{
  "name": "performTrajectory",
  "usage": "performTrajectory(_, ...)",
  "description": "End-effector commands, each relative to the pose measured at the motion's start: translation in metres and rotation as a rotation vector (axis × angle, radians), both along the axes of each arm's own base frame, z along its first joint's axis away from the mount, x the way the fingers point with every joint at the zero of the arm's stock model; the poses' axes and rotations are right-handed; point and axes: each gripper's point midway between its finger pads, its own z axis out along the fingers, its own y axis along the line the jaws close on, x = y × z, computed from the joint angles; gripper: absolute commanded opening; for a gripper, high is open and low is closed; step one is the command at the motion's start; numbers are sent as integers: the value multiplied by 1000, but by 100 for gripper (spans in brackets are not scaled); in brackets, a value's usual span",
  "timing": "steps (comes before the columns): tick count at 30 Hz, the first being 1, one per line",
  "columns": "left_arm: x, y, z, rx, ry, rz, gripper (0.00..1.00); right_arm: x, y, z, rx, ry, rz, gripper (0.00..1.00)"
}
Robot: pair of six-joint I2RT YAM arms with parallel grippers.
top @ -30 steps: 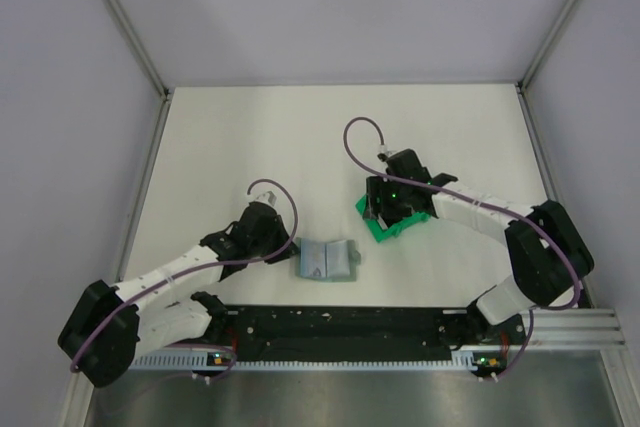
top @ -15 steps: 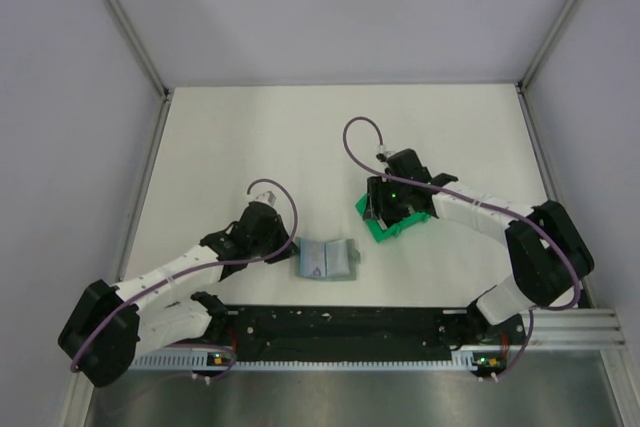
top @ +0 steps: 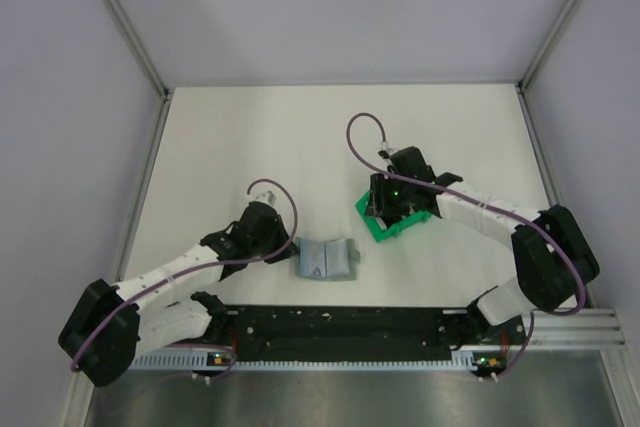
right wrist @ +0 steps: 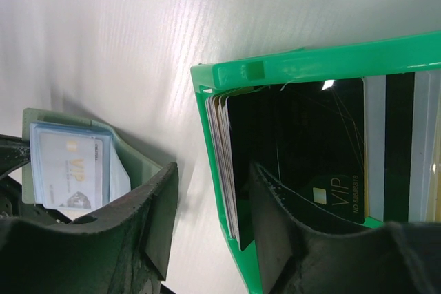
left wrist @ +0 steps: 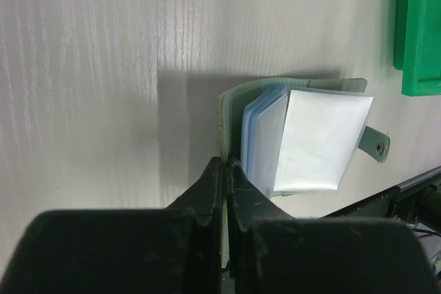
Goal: Put the credit cards into the card holder
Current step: Pick up the credit card from the storage box.
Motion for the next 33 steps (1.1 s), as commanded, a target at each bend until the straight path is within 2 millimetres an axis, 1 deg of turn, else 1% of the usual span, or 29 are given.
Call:
performTrajectory(1,14,-6,14,-24,-52,4,0,13,4,24,46,-63,-6,42)
performTrajectory(7,14,-7,12,-24,-51,0,0,14,2,25,49,-63,-9,39)
performTrajectory(12,13,-8,11,-25,-47,-3,0,13,2,26,56,-60,-6,32)
performTrajectory(14,14,-8,12,-29,-48,-3,0,14,1,26,58,-57,-7,28)
performTrajectory(20,14,-9,10,-27,-46,-4,0,15,-2,27,63,-58,-11,24)
performTrajectory(21,14,-9,11,-32,-46,-1,0,15,-2,27,62,-55,-12,23)
performTrajectory(22,15,-9,10,-36,-44,-1,0,15,-3,26,62,-52,-12,18)
performTrajectory(23,16,-11,12,-45,-47,0,0,15,-3,26,62,-50,-14,15)
performTrajectory(27,17,-12,13,-52,-47,0,0,17,-9,22,53,-42,-30,14)
performTrajectory(30,16,-11,12,-49,-44,1,0,19,-14,21,47,-45,-41,11)
performTrajectory(33,16,-11,12,-49,-42,0,0,20,-19,18,27,-44,-50,11)
